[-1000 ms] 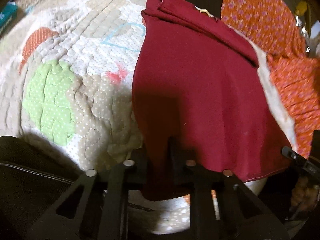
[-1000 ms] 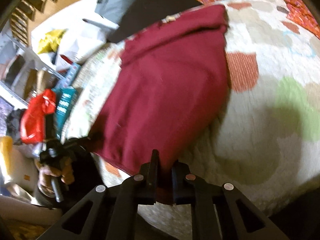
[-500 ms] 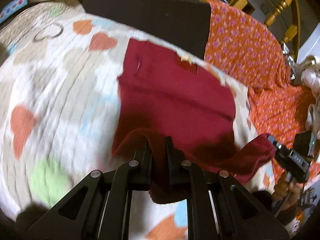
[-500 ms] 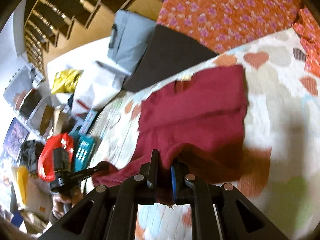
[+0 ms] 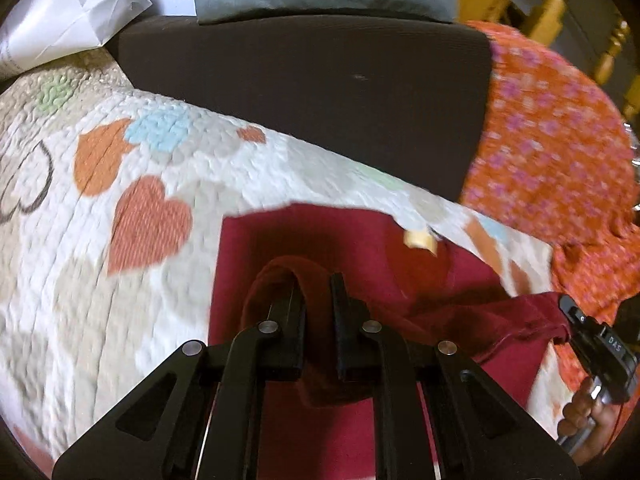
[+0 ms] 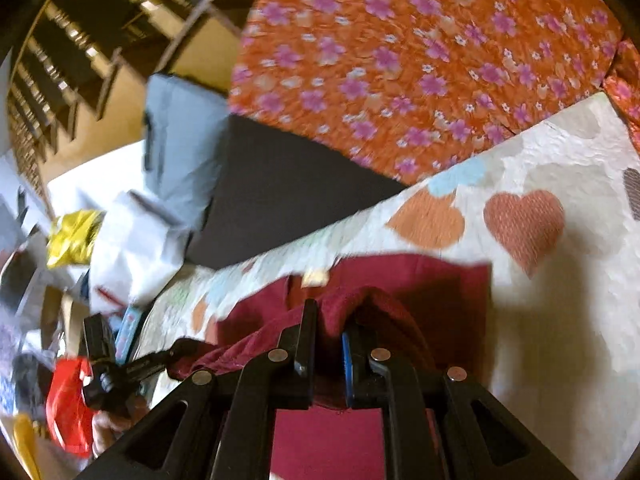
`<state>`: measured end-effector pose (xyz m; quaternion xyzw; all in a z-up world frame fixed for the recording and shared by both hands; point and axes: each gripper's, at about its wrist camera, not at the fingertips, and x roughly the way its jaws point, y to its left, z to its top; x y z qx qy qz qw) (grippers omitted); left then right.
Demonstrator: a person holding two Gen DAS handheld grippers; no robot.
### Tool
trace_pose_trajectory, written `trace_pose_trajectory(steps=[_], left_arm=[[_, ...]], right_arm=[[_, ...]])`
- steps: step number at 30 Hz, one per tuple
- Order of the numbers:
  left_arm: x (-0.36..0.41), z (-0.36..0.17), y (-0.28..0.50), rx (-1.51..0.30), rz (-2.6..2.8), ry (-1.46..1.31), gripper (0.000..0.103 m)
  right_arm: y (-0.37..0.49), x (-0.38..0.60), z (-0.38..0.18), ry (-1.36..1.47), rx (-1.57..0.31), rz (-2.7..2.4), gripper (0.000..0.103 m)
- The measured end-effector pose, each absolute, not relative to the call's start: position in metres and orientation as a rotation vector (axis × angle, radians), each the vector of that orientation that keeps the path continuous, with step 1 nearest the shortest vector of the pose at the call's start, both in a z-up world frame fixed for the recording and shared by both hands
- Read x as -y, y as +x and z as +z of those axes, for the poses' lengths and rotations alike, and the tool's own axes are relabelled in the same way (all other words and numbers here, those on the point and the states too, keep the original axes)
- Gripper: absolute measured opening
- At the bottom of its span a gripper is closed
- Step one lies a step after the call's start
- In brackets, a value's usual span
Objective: Fold small clothes
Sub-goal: 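Fold the held hem over toward the collar with the right gripper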
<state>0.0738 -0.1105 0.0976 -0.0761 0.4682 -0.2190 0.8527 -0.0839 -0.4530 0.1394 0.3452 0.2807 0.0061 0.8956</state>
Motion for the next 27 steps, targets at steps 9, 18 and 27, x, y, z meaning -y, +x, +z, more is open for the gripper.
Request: trace_pose_trajectory(steps=[9, 18, 27], left_arm=[[0.099, 0.091, 0.108, -1.022, -0.51, -0.233, 0.041], [0.095, 0.117, 0.093, -0.893, -0.505, -0.265, 0.073], [0.137, 0.05, 0.13, -1.01, -0.357, -0.083, 0.073]], right_arm=[[-0.054, 0.482, 0.114, 0.709, -0.642, -0.141, 0.041], [-0.063, 0.454, 0.142, 0.509, -0.587, -0.1, 0.045], [0.0, 0.443, 0.09, 0.376, -0.758, -0.197, 0.042]])
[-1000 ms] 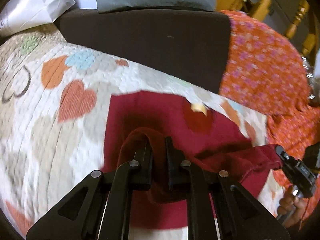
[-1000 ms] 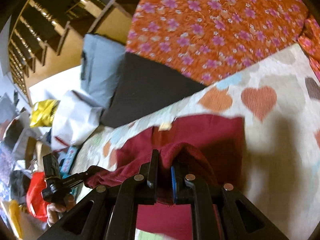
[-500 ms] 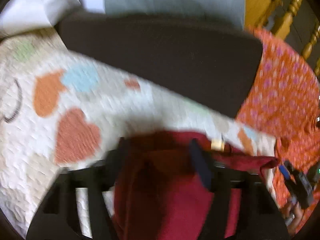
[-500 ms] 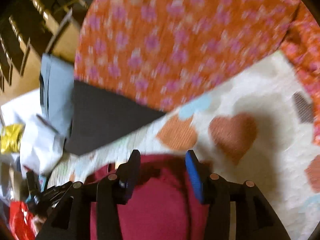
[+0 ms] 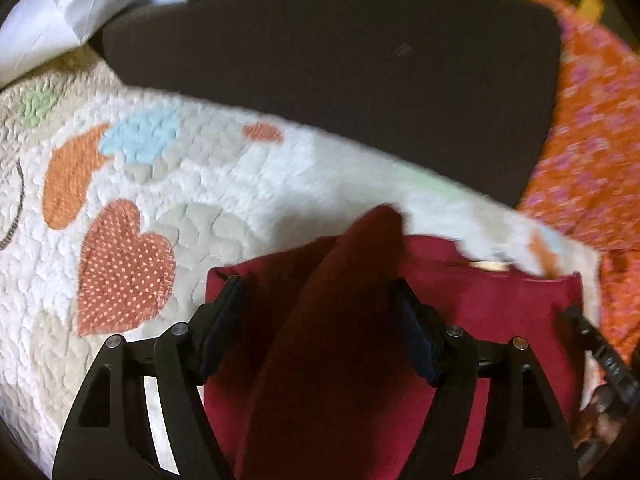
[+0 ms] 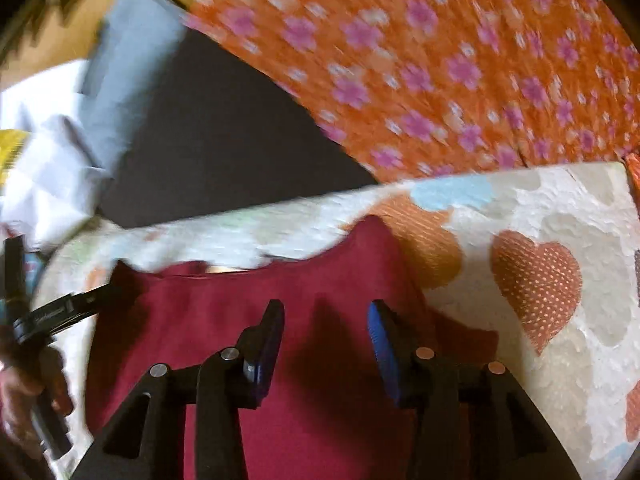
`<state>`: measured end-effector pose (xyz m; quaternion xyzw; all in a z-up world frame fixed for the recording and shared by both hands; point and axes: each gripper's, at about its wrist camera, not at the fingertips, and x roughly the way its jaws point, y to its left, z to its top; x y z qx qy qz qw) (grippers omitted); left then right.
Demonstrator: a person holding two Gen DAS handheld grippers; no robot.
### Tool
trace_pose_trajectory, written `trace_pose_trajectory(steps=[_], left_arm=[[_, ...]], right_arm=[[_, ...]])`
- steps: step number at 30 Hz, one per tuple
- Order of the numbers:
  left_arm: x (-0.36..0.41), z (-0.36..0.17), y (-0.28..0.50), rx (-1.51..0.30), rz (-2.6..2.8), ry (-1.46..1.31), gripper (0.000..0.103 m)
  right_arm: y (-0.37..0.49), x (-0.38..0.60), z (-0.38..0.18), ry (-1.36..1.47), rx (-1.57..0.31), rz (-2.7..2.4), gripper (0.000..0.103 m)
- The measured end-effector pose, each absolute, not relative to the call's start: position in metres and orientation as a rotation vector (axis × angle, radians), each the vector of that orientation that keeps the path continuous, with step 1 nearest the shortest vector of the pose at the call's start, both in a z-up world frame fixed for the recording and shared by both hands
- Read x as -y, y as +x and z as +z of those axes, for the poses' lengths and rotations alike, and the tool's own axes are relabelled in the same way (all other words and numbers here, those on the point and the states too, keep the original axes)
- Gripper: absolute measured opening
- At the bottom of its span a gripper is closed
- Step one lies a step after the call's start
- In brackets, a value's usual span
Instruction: Fold small clothes
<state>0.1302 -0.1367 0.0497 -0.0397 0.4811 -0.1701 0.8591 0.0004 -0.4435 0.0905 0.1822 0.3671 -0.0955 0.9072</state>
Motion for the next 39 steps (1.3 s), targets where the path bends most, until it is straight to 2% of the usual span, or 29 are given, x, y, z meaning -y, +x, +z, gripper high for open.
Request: trace_pose_trajectory(steps=[3, 8, 14, 19, 21, 23, 26, 28, 32, 37, 39], left_arm=[[0.136, 0.041, 0.141, -0.975, -0.344, -0.074, 0.073], [0.133, 0.05, 0.14, -0.978, -0.333, -0.04, 0.073], [0.112, 0.066, 0.104, -0.935, -0.328, -0.026, 0.073], [0.102, 0.072, 0.068, -0.902, -0.303, 0.015, 0.073], [0.1, 0.078, 0.049, -0.899, -0.31, 0.027, 0.073], [0.099, 0.085, 0.031, -0.89, -0.319, 0.039, 0.073], [0.099, 0.092, 0.011, -0.879, -0.32, 0.06, 0.073], [0.098, 0.097, -0.002, -0.872, -0.304, 0.081, 0.073], [0.094, 0.1, -0.022, -0.852, -0.289, 0.099, 0.073], [0.08, 0.08, -0.021, -0.858, -0.27, 0.037, 0.073], [0.073, 0.062, -0.01, -0.891, -0.248, 0.027, 0.073]], right_arm=[[0.017, 0.46, 0.074, 0.394, -0.779, -0.259, 0.042], [0.017, 0.462, 0.08, 0.376, -0.774, -0.25, 0.042], [-0.038, 0.435, 0.109, 0.277, -0.759, -0.219, 0.042], [-0.071, 0.419, 0.097, 0.247, -0.779, -0.227, 0.042], [-0.065, 0.414, 0.075, 0.211, -0.845, -0.239, 0.043], [-0.066, 0.408, 0.072, 0.154, -0.826, -0.243, 0.043], [-0.066, 0.402, 0.085, 0.181, -0.843, -0.237, 0.043], [-0.069, 0.397, 0.1, 0.268, -0.793, -0.171, 0.043], [-0.059, 0.361, 0.12, 0.247, -0.743, -0.094, 0.043], [-0.02, 0.309, 0.127, 0.281, -0.752, 0.065, 0.042], [-0.005, 0.291, 0.13, 0.242, -0.744, 0.083, 0.036]])
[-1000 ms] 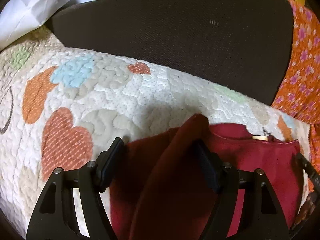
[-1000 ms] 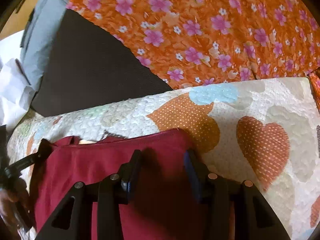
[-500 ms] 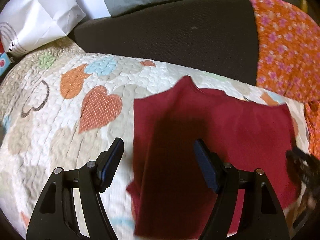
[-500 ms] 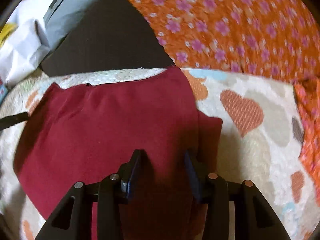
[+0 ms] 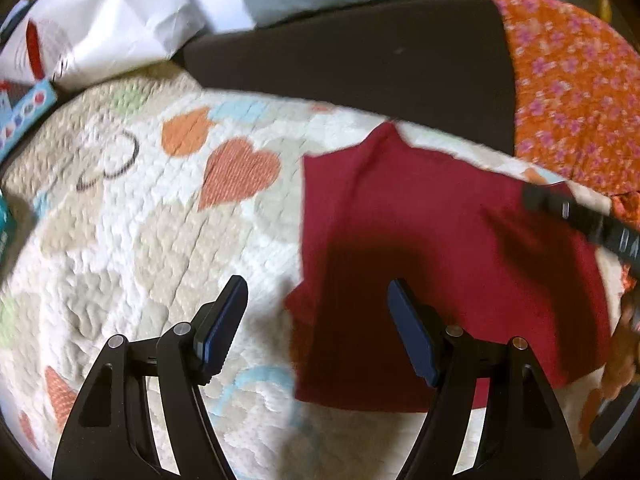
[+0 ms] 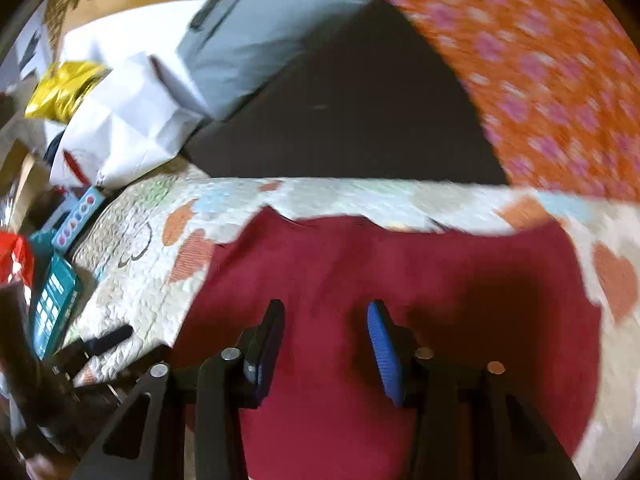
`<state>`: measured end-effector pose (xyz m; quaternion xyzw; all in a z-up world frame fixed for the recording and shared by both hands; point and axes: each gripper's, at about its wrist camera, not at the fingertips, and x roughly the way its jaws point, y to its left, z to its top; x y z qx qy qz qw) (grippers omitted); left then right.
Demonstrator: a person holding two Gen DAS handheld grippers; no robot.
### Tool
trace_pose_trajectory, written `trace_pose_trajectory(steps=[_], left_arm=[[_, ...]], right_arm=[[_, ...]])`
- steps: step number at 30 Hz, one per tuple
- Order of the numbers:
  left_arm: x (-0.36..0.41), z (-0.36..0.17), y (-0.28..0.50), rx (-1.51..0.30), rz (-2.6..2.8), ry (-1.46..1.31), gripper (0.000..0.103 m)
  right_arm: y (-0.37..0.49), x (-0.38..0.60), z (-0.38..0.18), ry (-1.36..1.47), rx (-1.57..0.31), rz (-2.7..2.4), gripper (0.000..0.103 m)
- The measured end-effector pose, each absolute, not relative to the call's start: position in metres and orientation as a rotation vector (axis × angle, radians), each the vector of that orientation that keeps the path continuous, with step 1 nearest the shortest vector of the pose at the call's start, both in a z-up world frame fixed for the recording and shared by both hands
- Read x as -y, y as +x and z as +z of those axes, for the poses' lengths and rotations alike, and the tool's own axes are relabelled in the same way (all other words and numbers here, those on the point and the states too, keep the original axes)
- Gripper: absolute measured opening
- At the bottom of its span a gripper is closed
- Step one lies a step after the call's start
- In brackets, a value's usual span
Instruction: Fold small clothes
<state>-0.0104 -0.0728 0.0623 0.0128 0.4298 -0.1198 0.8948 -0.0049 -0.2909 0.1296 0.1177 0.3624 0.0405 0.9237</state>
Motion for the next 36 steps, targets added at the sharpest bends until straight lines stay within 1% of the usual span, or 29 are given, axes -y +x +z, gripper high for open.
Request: trace_pose_trajectory(steps=[1, 4, 7, 10, 14, 17, 23, 26, 29, 33, 36], left_arm=[[0.07, 0.058, -0.006, -0.902, -0.24, 0.019, 0.073], [0.056, 0.039, 0.013, -0.955, -0.218, -0.057, 0.073], [0.051, 0.031, 0.021, -0.978, -0.245, -0.109, 0.073], [0.05, 0.031, 0.027, -0.978, -0.258, -0.112, 0.073], [0.049, 0.029, 0.035, -0.989, -0.261, -0.137, 0.073], [0.048, 0.029, 0.036, -0.994, -0.263, -0.155, 0.073], [0.049, 0.033, 0.031, -0.978, -0.253, -0.134, 0.073], [0.05, 0.033, 0.029, -0.977, -0.248, -0.131, 0.073], [0.05, 0.033, 0.03, -0.975, -0.251, -0.123, 0.073], [0.05, 0.035, 0.028, -0.958, -0.245, -0.112, 0.073], [0.049, 0.036, 0.025, -0.953, -0.243, -0.107, 0.073]], right_arm=[[0.009, 0.277, 0.13, 0.208, -0.741, 0.1, 0.032], [0.043, 0.251, 0.126, 0.166, -0.751, 0.137, 0.027], [0.08, 0.228, 0.115, 0.115, -0.782, 0.142, 0.026], [0.122, 0.211, 0.091, 0.107, -0.857, 0.128, 0.026], [0.152, 0.191, 0.07, 0.062, -0.897, 0.129, 0.026], [0.156, 0.187, 0.076, 0.03, -0.897, 0.128, 0.025], [0.124, 0.209, 0.096, 0.132, -0.858, 0.195, 0.026], [0.111, 0.215, 0.09, 0.119, -0.866, 0.153, 0.026], [0.116, 0.22, 0.071, 0.131, -0.929, 0.142, 0.026], [0.111, 0.222, 0.083, 0.161, -0.919, 0.156, 0.027], [0.105, 0.221, 0.096, 0.186, -0.897, 0.179, 0.031]])
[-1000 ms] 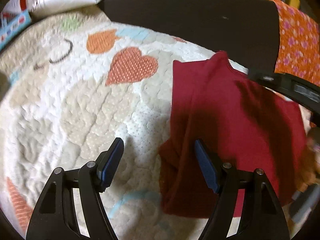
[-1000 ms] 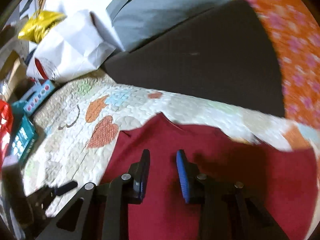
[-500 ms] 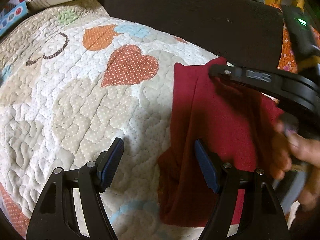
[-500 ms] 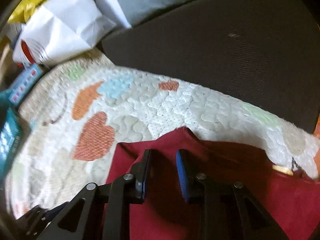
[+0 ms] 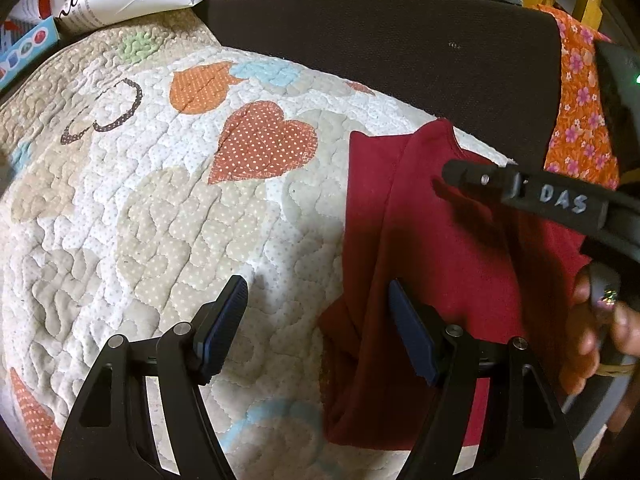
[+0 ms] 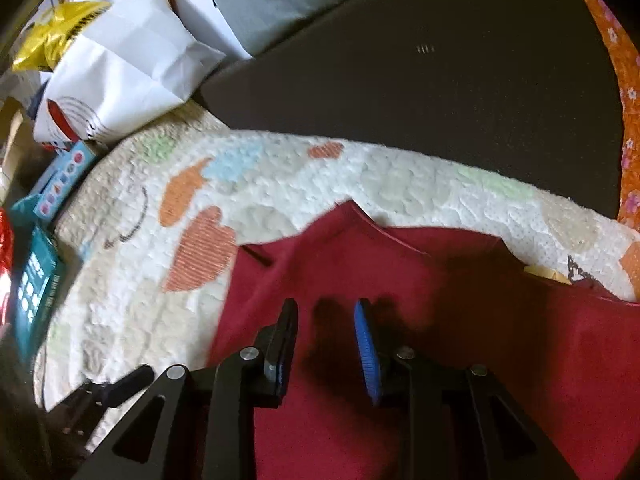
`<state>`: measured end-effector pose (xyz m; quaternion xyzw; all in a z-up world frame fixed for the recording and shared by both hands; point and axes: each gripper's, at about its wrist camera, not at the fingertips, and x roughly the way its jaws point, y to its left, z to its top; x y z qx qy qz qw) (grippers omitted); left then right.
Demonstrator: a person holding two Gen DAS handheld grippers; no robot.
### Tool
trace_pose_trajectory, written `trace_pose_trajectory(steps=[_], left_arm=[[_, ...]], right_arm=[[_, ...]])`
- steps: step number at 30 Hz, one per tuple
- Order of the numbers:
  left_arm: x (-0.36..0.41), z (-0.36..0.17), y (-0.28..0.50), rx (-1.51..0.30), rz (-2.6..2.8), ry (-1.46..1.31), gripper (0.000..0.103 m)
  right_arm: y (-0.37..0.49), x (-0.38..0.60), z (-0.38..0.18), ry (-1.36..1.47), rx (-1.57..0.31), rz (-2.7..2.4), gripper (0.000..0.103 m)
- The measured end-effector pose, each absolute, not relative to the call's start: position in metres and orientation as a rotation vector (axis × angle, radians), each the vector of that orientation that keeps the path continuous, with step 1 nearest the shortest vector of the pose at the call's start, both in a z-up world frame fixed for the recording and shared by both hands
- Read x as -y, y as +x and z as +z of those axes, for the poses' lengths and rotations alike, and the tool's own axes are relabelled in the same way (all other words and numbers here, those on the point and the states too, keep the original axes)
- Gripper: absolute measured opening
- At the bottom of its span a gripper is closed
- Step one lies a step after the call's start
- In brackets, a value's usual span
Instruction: Fold small clothes
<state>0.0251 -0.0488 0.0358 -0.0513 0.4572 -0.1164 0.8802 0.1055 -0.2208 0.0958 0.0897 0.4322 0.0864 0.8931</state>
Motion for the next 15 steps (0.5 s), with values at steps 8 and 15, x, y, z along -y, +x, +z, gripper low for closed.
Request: trace_pose_trajectory(steps=[8, 15], left_arm=[[0.022, 0.034, 0.005, -0.981, -0.254, -0.204, 0.073], [0.024, 0.031, 0.014, -0.99, -0.255, -0.23, 0.073]], right_arm=[[0.106, 0.205, 0.109, 0.23, -0.902, 0.223, 0.045], [0.113, 0.195, 0.106, 0.227, -0.951, 0.212, 0.046]])
